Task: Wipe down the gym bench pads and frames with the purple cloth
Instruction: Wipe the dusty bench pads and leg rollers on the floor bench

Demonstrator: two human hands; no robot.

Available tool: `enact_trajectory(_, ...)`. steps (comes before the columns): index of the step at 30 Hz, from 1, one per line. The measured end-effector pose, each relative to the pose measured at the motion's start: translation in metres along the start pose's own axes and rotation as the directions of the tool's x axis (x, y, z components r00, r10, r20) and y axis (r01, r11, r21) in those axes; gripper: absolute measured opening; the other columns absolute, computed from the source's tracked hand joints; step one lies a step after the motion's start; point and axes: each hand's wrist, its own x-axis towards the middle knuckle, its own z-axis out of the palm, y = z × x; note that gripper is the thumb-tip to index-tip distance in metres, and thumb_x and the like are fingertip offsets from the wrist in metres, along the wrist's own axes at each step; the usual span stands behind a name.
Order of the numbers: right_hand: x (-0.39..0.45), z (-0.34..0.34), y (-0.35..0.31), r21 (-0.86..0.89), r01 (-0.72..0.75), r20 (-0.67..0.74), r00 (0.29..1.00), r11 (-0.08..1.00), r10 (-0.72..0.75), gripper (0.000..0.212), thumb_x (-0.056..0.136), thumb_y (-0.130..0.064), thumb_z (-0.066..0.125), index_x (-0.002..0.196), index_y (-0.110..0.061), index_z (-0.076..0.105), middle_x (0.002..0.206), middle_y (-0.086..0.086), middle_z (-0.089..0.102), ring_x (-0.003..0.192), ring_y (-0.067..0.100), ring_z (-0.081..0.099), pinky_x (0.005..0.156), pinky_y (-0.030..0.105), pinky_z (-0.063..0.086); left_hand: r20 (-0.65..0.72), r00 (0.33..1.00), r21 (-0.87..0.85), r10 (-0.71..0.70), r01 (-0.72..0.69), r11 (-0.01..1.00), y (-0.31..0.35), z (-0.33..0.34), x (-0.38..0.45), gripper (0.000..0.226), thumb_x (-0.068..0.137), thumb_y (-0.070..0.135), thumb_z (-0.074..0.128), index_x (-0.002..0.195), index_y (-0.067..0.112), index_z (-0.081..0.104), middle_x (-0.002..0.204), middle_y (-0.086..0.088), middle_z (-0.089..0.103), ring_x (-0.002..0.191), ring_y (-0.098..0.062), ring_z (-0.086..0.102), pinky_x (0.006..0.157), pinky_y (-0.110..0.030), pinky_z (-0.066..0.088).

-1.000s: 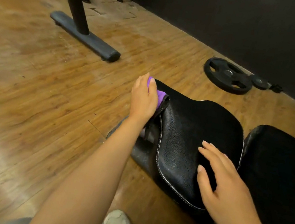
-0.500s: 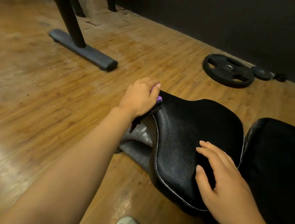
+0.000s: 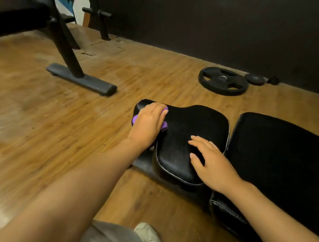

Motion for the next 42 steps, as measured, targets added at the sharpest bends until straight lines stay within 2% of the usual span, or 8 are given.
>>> enact_trajectory(4, -0.009, -0.024, -0.007, -0.086, -0.003, 0.142, 0.99, 0.996, 0.015, 0.044, 0.099, -0.032, 0.044, 0.142, -0.024, 0.038, 0.153, -0.008, 0.028, 0.14, 0.012, 0.029, 0.115, 0.032, 0.028, 0.025, 0.997, 0.057, 0.073, -0.074, 0.996, 0.012, -0.023, -0.009, 0.028, 0.101, 0.018, 0.046, 0.113, 0.0, 0.063, 0.105, -0.016, 0.065, 0.097, -0.031, 0.059, 0.09, -0.039, 0.043)
enact_trajectory(12, -0.008, -0.077, -0.047, -0.276, 0.237, 0.24, 0.955, 0.932, -0.172, 0.043, 0.098, -0.035, 0.044, 0.141, -0.032, 0.04, 0.149, -0.011, 0.034, 0.135, 0.011, 0.036, 0.109, 0.036, 0.036, 0.074, 0.995, 0.115, 0.071, -0.08, 0.99, 0.032, -0.072, -0.032, 0.033, 0.101, 0.028, 0.042, 0.109, 0.004, 0.064, 0.103, -0.013, 0.063, 0.095, -0.031, 0.059, 0.088, -0.04, 0.046)
enact_trajectory(21, 0.041, -0.044, -0.069, -0.131, 0.354, 0.221, 0.921, 0.926, -0.321, 0.044, 0.097, -0.035, 0.046, 0.141, -0.03, 0.04, 0.147, -0.012, 0.038, 0.131, 0.011, 0.041, 0.104, 0.034, 0.04, 0.111, 0.991, 0.276, 0.078, -0.106, 0.955, 0.016, -0.11, -0.042, 0.058, 0.098, 0.046, 0.026, 0.115, 0.004, 0.062, 0.105, -0.011, 0.064, 0.097, -0.027, 0.059, 0.086, -0.038, 0.048)
enact_trajectory(25, 0.085, -0.01, -0.075, -0.049, 0.382, 0.228, 0.904, 0.923, -0.362, 0.045, 0.096, -0.033, 0.048, 0.141, -0.026, 0.042, 0.146, -0.009, 0.041, 0.132, 0.011, 0.04, 0.106, 0.039, 0.04, 0.047, 0.999, 0.261, 0.006, -0.018, 0.965, -0.027, -0.102, -0.045, 0.054, 0.098, 0.044, 0.03, 0.109, 0.003, 0.063, 0.096, -0.013, 0.06, 0.087, -0.029, 0.057, 0.074, -0.043, 0.05)
enact_trajectory(29, 0.144, 0.021, -0.082, -0.044, 0.421, 0.246, 0.883, 0.906, -0.399, 0.045, 0.096, -0.035, 0.047, 0.14, -0.03, 0.042, 0.147, -0.012, 0.041, 0.136, 0.006, 0.035, 0.109, 0.036, 0.036, -0.02, 0.985, 0.149, -0.172, 0.173, 0.974, -0.09, -0.087, -0.044, 0.048, 0.098, 0.046, 0.035, 0.098, 0.006, 0.062, 0.088, -0.009, 0.054, 0.079, -0.021, 0.047, 0.069, -0.029, 0.037)
enact_trajectory(33, 0.196, 0.046, -0.085, -0.035, 0.431, 0.27, 0.873, 0.902, -0.407, 0.044, 0.097, -0.034, 0.047, 0.141, -0.03, 0.042, 0.149, -0.011, 0.037, 0.138, 0.004, 0.03, 0.114, 0.029, 0.028, -0.056, 0.952, 0.078, -0.3, 0.303, 0.95, -0.15, -0.082, -0.031, 0.028, 0.1, 0.026, 0.047, 0.084, 0.006, 0.06, 0.078, -0.003, 0.048, 0.072, -0.017, 0.041, 0.064, -0.023, 0.027)
enact_trajectory(37, 0.223, 0.051, -0.103, -0.012, 0.373, 0.312, 0.883, 0.928, -0.351, 0.044, 0.098, -0.03, 0.047, 0.141, -0.028, 0.042, 0.151, -0.011, 0.034, 0.14, 0.006, 0.027, 0.11, 0.018, 0.017, 0.001, 0.914, 0.028, -0.407, 0.406, 0.913, -0.175, -0.091, -0.021, 0.029, 0.102, 0.024, 0.044, 0.085, 0.007, 0.061, 0.082, -0.007, 0.053, 0.075, -0.018, 0.045, 0.067, -0.022, 0.027)
enact_trajectory(42, 0.229, 0.019, -0.148, 0.058, 0.258, 0.444, 0.859, 0.964, -0.257, 0.044, 0.098, -0.026, 0.047, 0.141, -0.022, 0.043, 0.15, -0.006, 0.037, 0.138, 0.011, 0.033, 0.113, 0.028, 0.028, 0.177, 0.854, 0.004, -0.49, 0.497, 0.868, -0.162, -0.132, -0.001, 0.039, 0.1, 0.036, 0.034, 0.086, 0.01, 0.06, 0.084, -0.006, 0.055, 0.078, -0.02, 0.048, 0.069, -0.032, 0.036)
